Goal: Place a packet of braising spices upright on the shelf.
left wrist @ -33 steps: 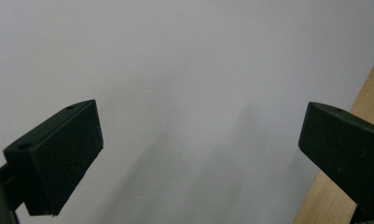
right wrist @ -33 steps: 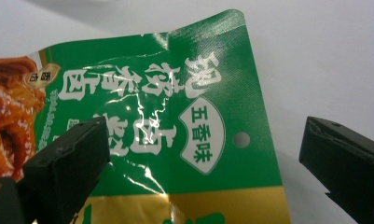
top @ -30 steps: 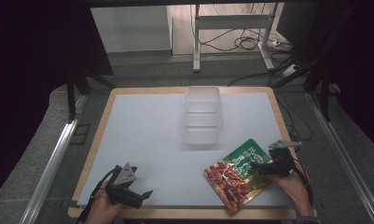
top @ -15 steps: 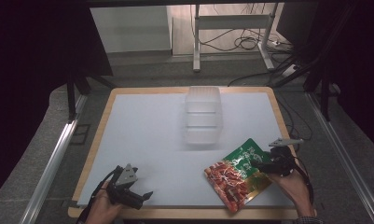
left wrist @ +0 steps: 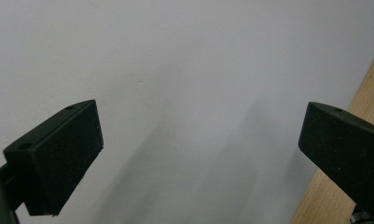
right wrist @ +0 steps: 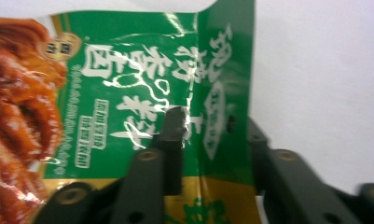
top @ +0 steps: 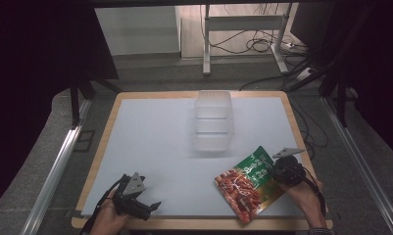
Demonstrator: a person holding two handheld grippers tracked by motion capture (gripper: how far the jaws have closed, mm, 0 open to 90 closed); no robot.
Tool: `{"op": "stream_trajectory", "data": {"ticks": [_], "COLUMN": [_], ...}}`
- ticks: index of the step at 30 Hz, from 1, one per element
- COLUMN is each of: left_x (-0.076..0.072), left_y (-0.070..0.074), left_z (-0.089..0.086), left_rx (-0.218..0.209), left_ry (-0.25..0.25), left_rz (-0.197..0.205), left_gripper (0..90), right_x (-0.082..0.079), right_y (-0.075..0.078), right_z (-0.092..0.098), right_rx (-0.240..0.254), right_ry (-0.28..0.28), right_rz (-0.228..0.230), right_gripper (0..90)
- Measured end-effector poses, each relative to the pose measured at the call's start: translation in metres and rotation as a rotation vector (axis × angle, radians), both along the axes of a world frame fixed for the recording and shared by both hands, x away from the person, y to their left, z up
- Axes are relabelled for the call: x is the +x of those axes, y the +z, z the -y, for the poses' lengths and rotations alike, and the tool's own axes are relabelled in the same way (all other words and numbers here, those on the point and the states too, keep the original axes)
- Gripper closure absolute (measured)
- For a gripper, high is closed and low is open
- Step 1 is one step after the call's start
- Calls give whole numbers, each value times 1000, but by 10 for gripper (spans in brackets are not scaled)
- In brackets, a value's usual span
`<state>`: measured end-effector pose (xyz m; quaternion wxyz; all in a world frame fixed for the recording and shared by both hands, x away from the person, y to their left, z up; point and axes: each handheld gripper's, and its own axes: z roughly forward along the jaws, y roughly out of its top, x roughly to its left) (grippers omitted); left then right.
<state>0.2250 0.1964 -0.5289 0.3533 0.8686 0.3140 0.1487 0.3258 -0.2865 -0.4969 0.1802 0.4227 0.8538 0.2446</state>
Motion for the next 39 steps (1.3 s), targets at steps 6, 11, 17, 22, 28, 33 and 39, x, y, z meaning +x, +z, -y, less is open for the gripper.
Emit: {"op": "stream_trajectory", "data": {"ticks": [6, 11, 17, 22, 28, 33, 39], "left_x": [0, 0, 0, -1, -1, -1, -1], "left_y": [0, 0, 0, 0, 0, 0, 0], "left_z": [0, 1, 1, 1, 1, 2, 1], "left_rx": [5, 7, 8, 7, 6, 12, 11], "left_ry": [0, 0, 2, 0, 3, 0, 0], "left_rz": [0, 1, 5, 12, 18, 18, 21], "left_gripper": [0, 0, 0, 0, 0, 0, 0], "right_x": [-3, -7, -13, -17, -22, -25, -32], "right_y": [7, 18, 32, 41, 54, 66, 85], "right_z": [-2, 1, 0, -2, 0, -4, -24], "right_rx": [6, 55, 104, 139, 194, 258, 294], "right_ry": [13, 8, 16, 17, 21, 49, 107], "right_rz": [8, 24, 50, 66, 69, 74, 88], "right_gripper": [886, 886, 883, 879, 880, 881, 882]}}
